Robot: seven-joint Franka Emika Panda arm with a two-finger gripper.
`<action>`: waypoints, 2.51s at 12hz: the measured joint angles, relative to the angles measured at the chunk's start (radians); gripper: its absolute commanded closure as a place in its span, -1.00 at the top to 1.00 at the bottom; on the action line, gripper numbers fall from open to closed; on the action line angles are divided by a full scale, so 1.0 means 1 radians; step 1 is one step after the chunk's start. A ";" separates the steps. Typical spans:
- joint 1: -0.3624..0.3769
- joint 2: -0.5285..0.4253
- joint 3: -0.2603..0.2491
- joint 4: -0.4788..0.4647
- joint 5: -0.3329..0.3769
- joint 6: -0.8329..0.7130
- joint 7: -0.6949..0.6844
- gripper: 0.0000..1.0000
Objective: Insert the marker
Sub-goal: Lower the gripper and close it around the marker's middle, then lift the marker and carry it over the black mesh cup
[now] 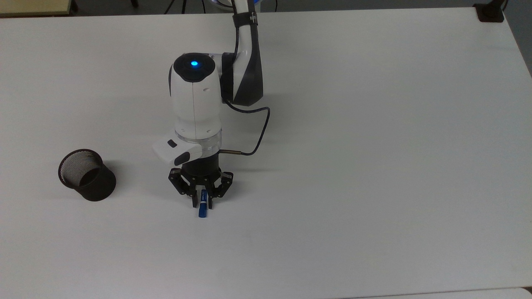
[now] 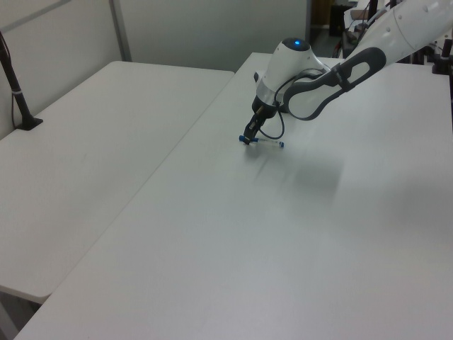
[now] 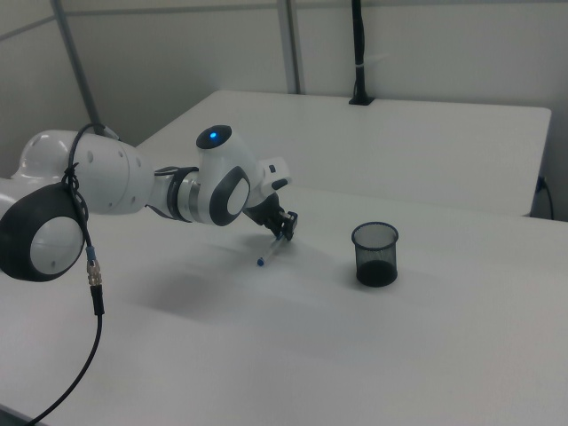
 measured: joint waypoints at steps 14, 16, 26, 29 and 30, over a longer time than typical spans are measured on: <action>-0.017 -0.033 -0.022 0.068 -0.040 0.006 0.001 -0.71; -0.040 -0.062 -0.029 0.080 -0.040 0.006 0.018 -0.71; -0.197 -0.099 -0.082 0.117 -0.040 0.167 0.046 -0.67; -0.233 -0.059 -0.083 0.117 -0.041 0.199 0.046 -0.65; -0.238 -0.047 -0.083 0.116 -0.041 0.201 0.046 -0.65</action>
